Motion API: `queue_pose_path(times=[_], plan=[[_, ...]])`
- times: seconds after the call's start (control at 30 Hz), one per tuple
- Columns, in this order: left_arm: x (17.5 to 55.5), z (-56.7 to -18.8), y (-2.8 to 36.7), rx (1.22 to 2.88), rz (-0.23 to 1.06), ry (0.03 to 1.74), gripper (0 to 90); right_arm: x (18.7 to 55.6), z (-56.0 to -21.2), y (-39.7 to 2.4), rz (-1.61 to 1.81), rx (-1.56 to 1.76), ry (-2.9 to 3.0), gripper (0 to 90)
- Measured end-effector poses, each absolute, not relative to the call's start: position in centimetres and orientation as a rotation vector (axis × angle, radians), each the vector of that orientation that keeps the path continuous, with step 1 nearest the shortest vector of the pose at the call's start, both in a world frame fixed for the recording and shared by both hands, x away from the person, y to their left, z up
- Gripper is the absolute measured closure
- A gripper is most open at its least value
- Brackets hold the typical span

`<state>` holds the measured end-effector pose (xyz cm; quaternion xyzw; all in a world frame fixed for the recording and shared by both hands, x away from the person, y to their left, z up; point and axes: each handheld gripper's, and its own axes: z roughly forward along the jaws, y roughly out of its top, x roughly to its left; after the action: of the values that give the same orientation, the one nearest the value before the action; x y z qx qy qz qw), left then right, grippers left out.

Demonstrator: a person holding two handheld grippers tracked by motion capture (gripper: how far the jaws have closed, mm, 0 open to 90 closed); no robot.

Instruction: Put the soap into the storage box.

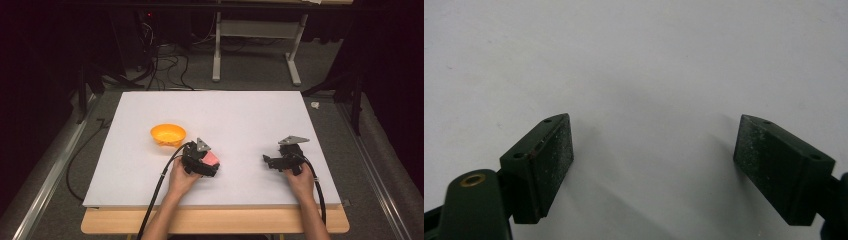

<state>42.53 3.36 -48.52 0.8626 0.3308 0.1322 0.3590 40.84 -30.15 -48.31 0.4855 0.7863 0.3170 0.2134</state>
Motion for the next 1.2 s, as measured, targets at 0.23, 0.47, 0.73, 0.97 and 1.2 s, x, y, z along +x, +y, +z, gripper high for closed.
queue_pose_path(times=[0.23,0.47,0.73,0.97,1.2], plan=[[42.4,-48.7,3.5,2.211,0.350,0.848,9.9,40.8,-48.3,-30.1,0.882,1.356,2.180,16.8],[42.4,-48.6,3.6,2.209,0.351,0.845,13.2,40.8,-48.3,-30.1,0.881,1.354,2.181,16.8],[42.3,-48.4,3.5,2.214,0.363,0.843,13.4,40.8,-48.3,-30.1,0.880,1.351,2.182,16.8],[42.1,-47.5,4.1,2.174,0.374,0.852,13.4,40.8,-48.3,-30.2,0.880,1.348,2.182,16.8],[41.6,-46.6,4.6,2.151,0.384,0.852,13.4,40.8,-48.3,-30.1,0.880,1.347,2.182,16.8]])
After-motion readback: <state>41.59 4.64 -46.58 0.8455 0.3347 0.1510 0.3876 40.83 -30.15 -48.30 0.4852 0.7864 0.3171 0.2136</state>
